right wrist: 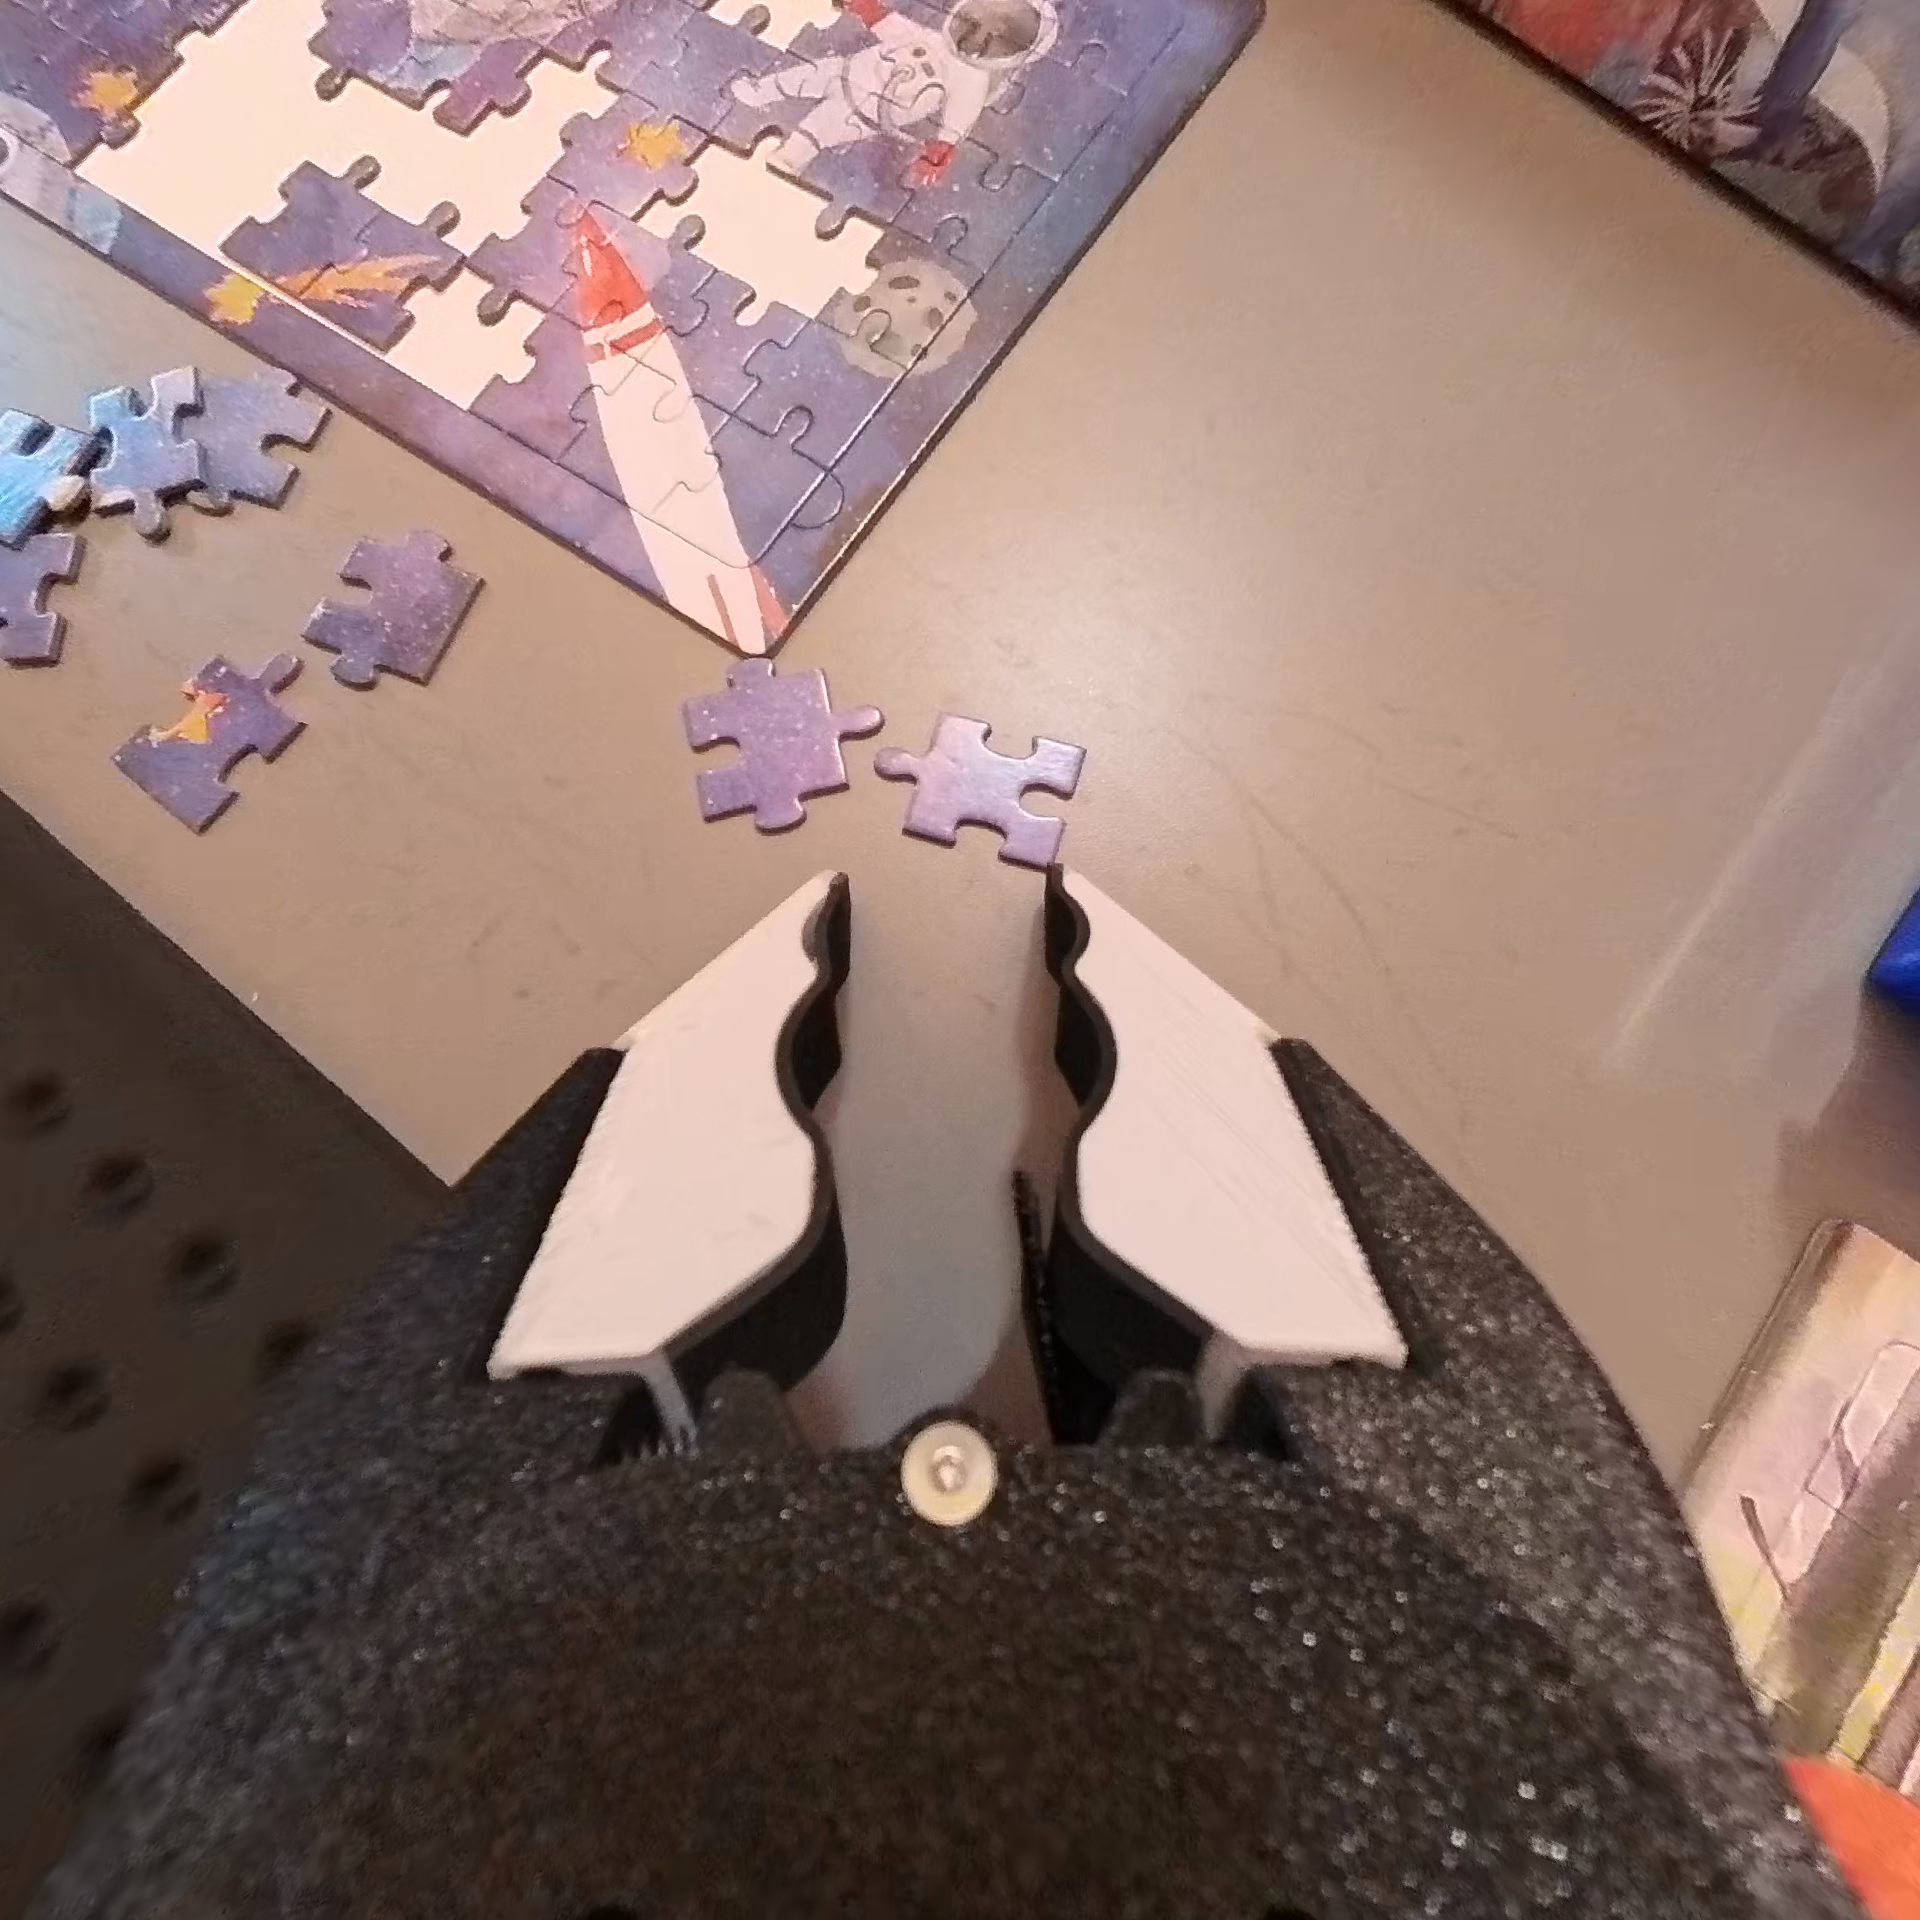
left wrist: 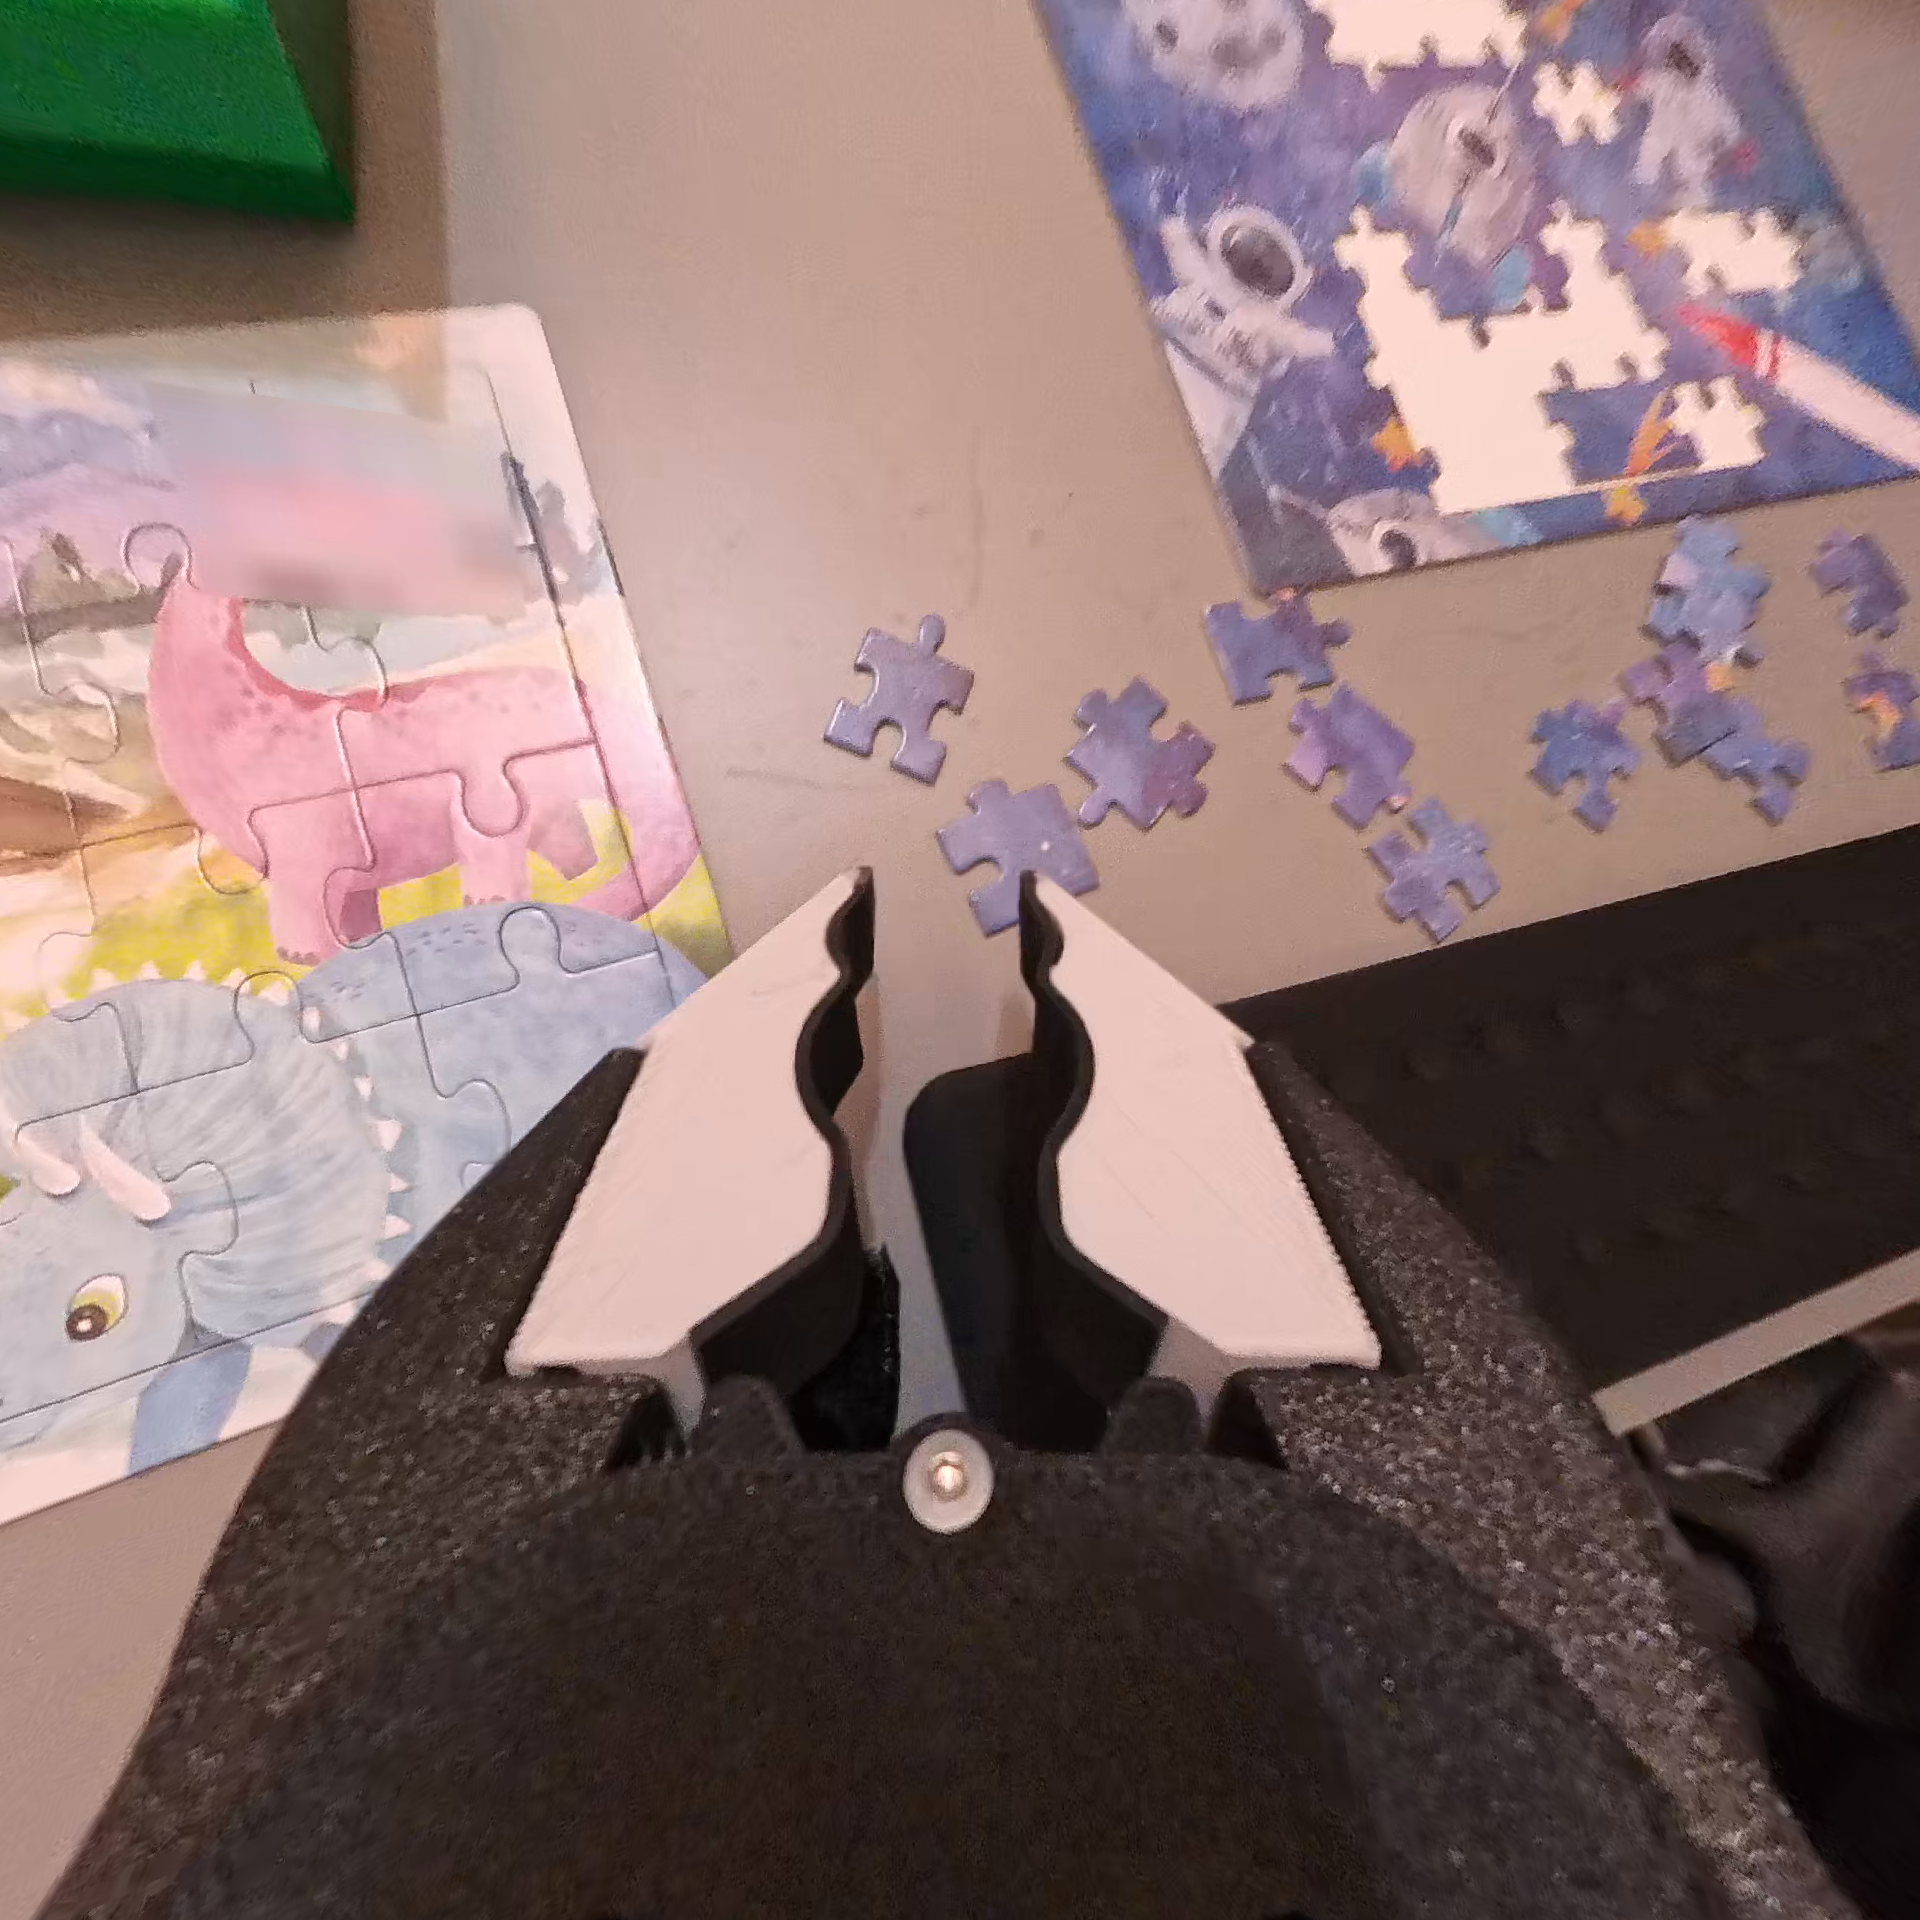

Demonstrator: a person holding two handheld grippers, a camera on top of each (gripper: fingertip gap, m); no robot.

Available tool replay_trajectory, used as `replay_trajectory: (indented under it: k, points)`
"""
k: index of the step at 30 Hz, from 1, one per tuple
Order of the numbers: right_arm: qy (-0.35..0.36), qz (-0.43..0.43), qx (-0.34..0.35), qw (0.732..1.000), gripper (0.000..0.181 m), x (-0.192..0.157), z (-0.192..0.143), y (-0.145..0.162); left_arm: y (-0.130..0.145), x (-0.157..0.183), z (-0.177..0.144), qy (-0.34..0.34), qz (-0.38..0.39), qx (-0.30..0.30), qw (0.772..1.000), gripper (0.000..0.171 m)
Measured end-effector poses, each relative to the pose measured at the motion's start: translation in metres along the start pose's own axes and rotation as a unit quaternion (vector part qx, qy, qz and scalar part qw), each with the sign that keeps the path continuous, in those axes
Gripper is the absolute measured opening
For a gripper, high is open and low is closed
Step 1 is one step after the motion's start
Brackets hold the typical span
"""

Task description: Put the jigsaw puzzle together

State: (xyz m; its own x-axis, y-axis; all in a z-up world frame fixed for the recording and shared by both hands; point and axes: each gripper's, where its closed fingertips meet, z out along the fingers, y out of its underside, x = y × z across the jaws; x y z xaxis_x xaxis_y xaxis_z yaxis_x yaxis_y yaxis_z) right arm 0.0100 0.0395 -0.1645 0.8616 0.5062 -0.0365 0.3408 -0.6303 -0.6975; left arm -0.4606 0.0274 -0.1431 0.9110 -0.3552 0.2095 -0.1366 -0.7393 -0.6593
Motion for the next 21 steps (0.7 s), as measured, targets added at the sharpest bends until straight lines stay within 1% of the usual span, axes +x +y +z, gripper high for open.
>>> replay_trajectory:
  k: [3, 5, 9, 15, 18, 21]
  points:
    - [-0.006, 0.005, 0.001, 1.0, 0.037, 0.0, 0.0, 0.0, 0.005, -0.003, 0.005, 0.0, 0.004, -0.027, 1.0, 0.028]
    - [-0.008, 0.008, 0.0, 1.0, 0.037, 0.0, 0.0, 0.0, 0.005, 0.001, 0.007, 0.01, -0.013, -0.04, 0.999, 0.028]
    - [-0.011, 0.01, -0.003, 1.0, 0.037, 0.0, 0.001, 0.001, -0.005, -0.001, 0.012, -0.012, -0.029, -0.036, 0.999, 0.033]
    - [-0.015, 0.013, -0.002, 1.0, 0.037, -0.001, 0.0, 0.001, -0.014, -0.006, 0.027, -0.042, 0.03, -0.054, 0.997, 0.045]
    - [-0.016, 0.013, -0.002, 1.0, 0.037, -0.001, 0.0, 0.001, -0.018, -0.011, 0.034, -0.049, 0.06, -0.066, 0.995, 0.046]
    - [-0.016, 0.013, -0.003, 1.0, 0.037, -0.001, 0.0, 0.001, -0.021, -0.015, 0.04, -0.047, 0.069, -0.075, 0.994, 0.046]
